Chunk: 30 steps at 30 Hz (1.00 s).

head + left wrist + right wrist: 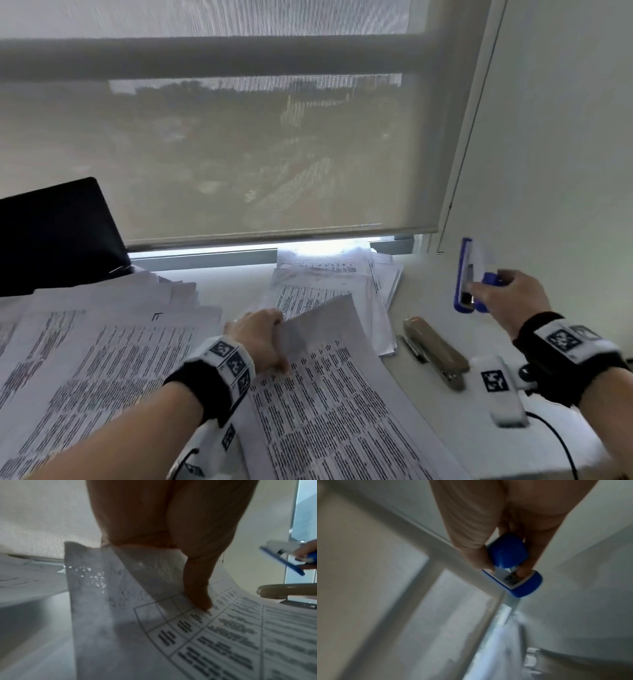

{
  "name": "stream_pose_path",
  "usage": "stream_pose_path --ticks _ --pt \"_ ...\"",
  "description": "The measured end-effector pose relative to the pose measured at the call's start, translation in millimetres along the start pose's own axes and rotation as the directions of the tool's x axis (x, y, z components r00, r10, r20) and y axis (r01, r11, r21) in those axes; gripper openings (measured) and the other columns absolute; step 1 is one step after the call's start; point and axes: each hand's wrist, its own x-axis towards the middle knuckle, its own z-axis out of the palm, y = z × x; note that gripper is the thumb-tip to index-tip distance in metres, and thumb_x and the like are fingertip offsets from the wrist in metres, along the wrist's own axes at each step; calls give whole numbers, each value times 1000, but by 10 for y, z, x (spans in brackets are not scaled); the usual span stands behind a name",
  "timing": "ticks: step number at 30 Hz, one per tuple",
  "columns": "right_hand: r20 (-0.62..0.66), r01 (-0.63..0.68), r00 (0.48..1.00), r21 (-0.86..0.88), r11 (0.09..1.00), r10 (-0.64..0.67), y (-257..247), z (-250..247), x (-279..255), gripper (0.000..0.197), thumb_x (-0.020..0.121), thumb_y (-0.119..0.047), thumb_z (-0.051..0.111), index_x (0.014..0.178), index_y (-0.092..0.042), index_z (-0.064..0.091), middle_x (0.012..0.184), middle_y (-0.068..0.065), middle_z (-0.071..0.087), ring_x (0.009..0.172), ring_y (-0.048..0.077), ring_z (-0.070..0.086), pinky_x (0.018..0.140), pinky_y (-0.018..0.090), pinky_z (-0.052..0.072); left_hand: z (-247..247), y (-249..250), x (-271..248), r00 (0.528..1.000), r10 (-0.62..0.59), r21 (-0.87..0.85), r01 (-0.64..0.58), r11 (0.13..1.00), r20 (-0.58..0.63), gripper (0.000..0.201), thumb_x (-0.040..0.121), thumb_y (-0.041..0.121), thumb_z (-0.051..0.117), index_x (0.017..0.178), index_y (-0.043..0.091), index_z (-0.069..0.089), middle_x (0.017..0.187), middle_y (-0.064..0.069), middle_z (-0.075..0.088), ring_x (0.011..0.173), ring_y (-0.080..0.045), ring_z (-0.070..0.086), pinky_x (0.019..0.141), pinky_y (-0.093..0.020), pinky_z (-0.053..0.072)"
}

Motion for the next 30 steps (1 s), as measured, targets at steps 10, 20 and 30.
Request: stream_pose_path --ticks 10,20,30 --pt "723 345 619 103 933 -308 -396 78 -1216 60 46 -31 65 106 -26 61 117 -13 47 73 11 56 51 15 44 -461 8 -304 980 165 -340 -194 920 -113 41 51 22 93 57 13 54 52 12 46 54 -5 38 48 -22 31" --pt "445 327 804 223 918 -394 -1031 -251 -1251 23 71 5 61 59 -10 49 38 -5 44 33 8 37 37 22 31 -1035 -40 -695 959 32 -853 -266 448 -282 81 42 59 85 108 22 56 96 -2 73 82 -18 68 75 -37 50" --pt "283 334 822 464 821 -494 -1354 -245 -1702 37 59 -10 62 93 0 53 66 9 51 43 8 44 40 22 36 -904 601 -842 763 -112 -705 -517 485 -636 27 93 20 60 113 15 41 105 -8 62 98 -26 61 86 -42 53"
